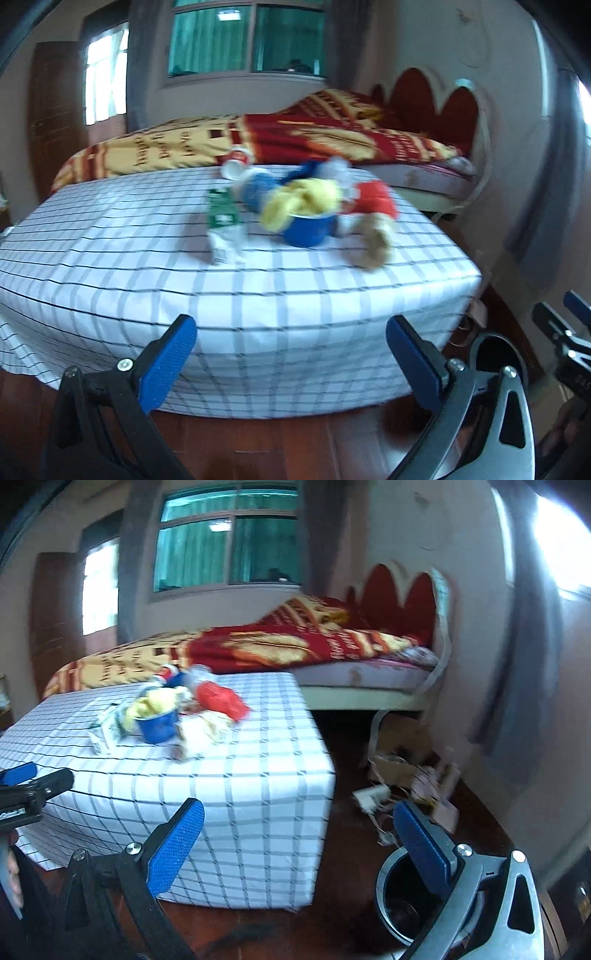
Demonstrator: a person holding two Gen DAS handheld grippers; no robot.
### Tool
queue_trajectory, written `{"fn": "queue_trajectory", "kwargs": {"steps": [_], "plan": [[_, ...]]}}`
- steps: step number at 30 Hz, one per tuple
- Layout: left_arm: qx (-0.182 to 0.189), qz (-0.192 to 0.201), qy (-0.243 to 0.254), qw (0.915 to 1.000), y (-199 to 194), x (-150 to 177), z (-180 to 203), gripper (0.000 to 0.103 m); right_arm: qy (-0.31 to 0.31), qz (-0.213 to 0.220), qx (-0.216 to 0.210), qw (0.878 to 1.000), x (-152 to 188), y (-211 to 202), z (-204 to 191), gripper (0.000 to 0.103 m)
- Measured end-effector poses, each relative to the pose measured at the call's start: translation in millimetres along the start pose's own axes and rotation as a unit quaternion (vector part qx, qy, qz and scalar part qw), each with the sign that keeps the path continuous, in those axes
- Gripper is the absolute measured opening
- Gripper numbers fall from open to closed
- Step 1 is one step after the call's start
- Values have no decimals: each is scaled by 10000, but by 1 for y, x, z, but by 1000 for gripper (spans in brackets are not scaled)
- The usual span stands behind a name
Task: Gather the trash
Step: 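Grasp the green milk carton with the left gripper while the right grasps the beige cloth roll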
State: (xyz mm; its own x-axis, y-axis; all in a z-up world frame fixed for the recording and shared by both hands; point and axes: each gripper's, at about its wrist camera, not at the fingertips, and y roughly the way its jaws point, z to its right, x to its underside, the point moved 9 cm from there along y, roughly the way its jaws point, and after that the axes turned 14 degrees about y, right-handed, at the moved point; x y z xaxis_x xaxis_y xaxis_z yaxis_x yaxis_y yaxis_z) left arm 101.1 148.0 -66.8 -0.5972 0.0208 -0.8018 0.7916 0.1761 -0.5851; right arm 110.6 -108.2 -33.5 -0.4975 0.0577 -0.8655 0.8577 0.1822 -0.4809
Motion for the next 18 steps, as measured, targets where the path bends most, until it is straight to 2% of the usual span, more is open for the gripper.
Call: {"fn": "queue_trajectory", "kwargs": {"steps": [7, 12, 16, 18], "plan": [[-314, 3, -252, 9992, 41, -12, -42, 103, -354, -201, -599, 9974, -9, 66, -79, 101], [-397, 69, -278, 9988, 72, -26, -52, 99, -415, -467, -661, 9959, -8, 119, -116, 95], [-389, -10, -384, 9985, 93, -30, -58, 96, -336, -658, -574, 9956, -7, 152, -124, 93], [-373, -84, -432, 9983, 105, -30, -62, 91, -250, -792, -592, 9948, -6, 167, -127, 83]]}}
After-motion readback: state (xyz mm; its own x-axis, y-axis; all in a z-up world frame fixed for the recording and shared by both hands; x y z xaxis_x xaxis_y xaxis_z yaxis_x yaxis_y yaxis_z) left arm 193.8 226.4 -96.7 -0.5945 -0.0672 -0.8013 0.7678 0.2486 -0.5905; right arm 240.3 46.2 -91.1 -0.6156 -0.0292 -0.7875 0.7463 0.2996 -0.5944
